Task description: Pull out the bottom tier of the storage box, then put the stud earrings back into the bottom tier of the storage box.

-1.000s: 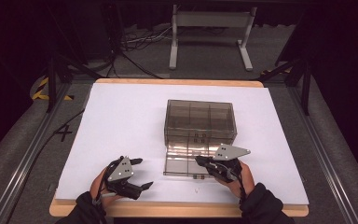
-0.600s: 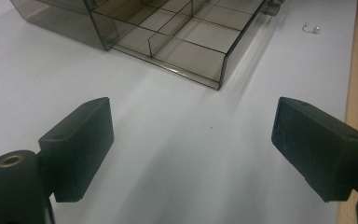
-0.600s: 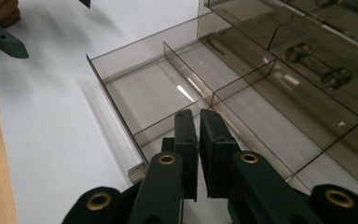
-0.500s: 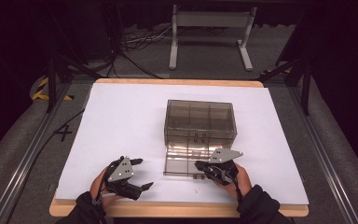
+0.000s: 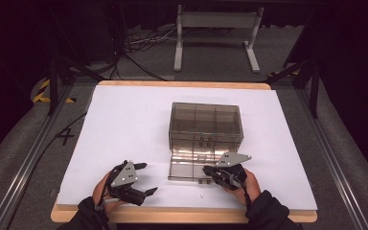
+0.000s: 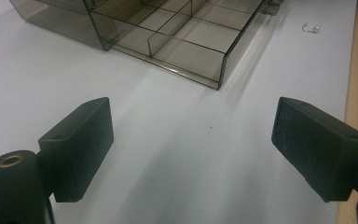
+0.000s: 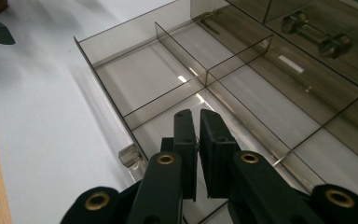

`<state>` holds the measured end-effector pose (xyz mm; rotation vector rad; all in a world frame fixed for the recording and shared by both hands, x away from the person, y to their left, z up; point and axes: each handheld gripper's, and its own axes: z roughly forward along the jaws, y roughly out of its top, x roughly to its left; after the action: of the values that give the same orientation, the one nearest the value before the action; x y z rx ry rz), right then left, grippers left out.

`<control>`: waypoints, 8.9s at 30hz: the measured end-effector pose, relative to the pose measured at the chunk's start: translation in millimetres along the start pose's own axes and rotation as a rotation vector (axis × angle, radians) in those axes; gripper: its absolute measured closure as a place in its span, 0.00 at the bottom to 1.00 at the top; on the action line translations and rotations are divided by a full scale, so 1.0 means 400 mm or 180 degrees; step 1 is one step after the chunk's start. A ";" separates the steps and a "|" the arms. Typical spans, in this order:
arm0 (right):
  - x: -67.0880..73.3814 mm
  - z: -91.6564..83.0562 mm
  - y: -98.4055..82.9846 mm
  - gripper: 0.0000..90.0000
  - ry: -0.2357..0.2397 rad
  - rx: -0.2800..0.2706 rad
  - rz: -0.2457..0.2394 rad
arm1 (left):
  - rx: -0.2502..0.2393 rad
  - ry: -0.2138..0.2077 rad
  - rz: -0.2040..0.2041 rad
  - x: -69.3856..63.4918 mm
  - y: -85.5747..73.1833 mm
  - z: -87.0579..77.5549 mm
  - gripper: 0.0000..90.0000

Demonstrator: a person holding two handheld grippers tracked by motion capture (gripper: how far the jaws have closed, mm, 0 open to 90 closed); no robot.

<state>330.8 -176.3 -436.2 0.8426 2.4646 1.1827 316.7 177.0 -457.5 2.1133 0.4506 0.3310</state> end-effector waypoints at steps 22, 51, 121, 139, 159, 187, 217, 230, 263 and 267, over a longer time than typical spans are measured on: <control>0.014 -0.089 0.012 0.88 0.0217 -0.0322 -0.0090 | -0.0006 -0.0010 -0.0009 0.000 0.000 0.001 0.14; 0.118 -0.032 -0.067 0.88 0.0477 0.0096 -0.0299 | 0.0009 -0.0011 0.0022 -0.003 0.000 0.002 0.13; 0.091 -0.099 -0.017 0.95 0.0304 -0.0290 -0.0267 | 0.0196 -0.0194 -0.0043 0.011 0.007 0.017 0.14; 0.066 -0.121 0.029 0.95 0.0188 -0.0493 -0.0249 | 0.0226 -0.0182 -0.0016 0.009 0.008 0.018 0.14; 0.066 -0.100 0.063 0.95 0.0171 -0.0541 -0.0278 | 0.0243 -0.0191 0.0025 0.007 0.009 0.019 0.14; 0.037 -0.046 0.038 0.95 0.0056 -0.0314 -0.0173 | 0.0230 -0.0199 0.0023 0.006 0.008 0.020 0.14; 0.022 -0.023 0.008 0.94 0.0037 -0.0043 -0.0077 | 0.0260 -0.0188 0.0052 0.004 0.009 0.021 0.14; 0.020 -0.024 0.007 0.92 0.0034 -0.0035 -0.0064 | 0.0261 -0.0186 0.0058 0.004 0.009 0.021 0.14; -0.124 -0.205 0.101 0.53 -0.0496 -0.0770 -0.0030 | 0.0288 -0.0488 0.0146 0.001 0.025 0.026 0.44; -0.167 -0.213 0.114 0.71 -0.0455 -0.0733 0.0070 | 0.0225 -0.0576 0.0235 -0.014 0.042 0.028 0.52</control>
<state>360.5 -247.0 -347.4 0.8573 2.1614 1.3335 319.4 157.6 -449.7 2.2094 0.2825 0.1655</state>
